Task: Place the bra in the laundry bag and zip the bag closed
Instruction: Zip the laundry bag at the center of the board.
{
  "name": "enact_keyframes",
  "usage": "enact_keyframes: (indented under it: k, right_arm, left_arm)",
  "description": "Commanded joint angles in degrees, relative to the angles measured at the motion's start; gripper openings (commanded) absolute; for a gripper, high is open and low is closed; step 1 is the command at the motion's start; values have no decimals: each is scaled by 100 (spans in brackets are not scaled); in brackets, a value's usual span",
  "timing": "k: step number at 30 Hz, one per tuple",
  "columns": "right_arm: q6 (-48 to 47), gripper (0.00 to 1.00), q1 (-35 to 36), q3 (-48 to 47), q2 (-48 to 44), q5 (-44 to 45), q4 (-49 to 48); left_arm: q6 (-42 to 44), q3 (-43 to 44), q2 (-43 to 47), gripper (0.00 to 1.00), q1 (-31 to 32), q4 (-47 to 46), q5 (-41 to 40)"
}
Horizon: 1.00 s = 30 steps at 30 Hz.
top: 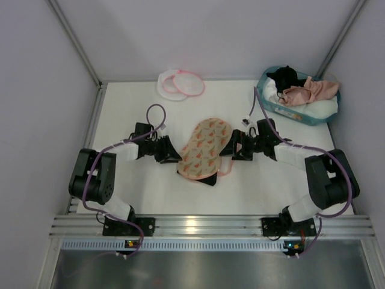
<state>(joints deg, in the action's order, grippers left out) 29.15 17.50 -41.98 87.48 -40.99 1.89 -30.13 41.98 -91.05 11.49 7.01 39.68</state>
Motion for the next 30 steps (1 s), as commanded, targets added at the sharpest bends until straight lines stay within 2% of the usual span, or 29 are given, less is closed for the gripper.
enact_keyframes:
  k: [1,9,16,19,20,21,22,23,25,27,28,30]
  right_arm:
    - [977,99,193,548,93,-68,-1576]
    - [1339,74,333,541,629,-304,-2341]
    - [1664,58,527,576,1077,-427,-2782]
    - [1866,39,535,498,1183,-532,-3019]
    - [1928,23,527,489,1201,-576,-3071]
    - [1980,14,527,471,1201,-611,-3124]
    - [2059,6,527,428,1149,-699,-3125]
    - [2095,0,527,418,1105,-743,-3107]
    - [2174,0,527,418,1008,-849,-3081]
    - [2192,0,527,436,832,-884,-3054]
    - [2209,0,527,497,719,-858,-3037]
    - [2323,0,535,567,639,-814,-3046]
  left_arm:
    - [-371,-5,-141,35,20,-648,409]
    - [-239,153,-493,37,20,-613,487]
    - [-230,171,-687,38,20,-648,470]
    - [-213,179,-634,38,47,-815,462]
    - [-169,188,-616,40,55,-815,462]
    - [-134,197,-581,42,56,-815,496]
    - [-81,301,-485,52,64,-728,505]
    - [180,407,-415,56,64,-501,506]
    - [602,748,-30,66,64,52,392]
    - [1445,908,384,72,73,327,-20]
    - [1744,978,847,79,178,458,-300]
    - [2580,936,1315,85,467,723,-1170]
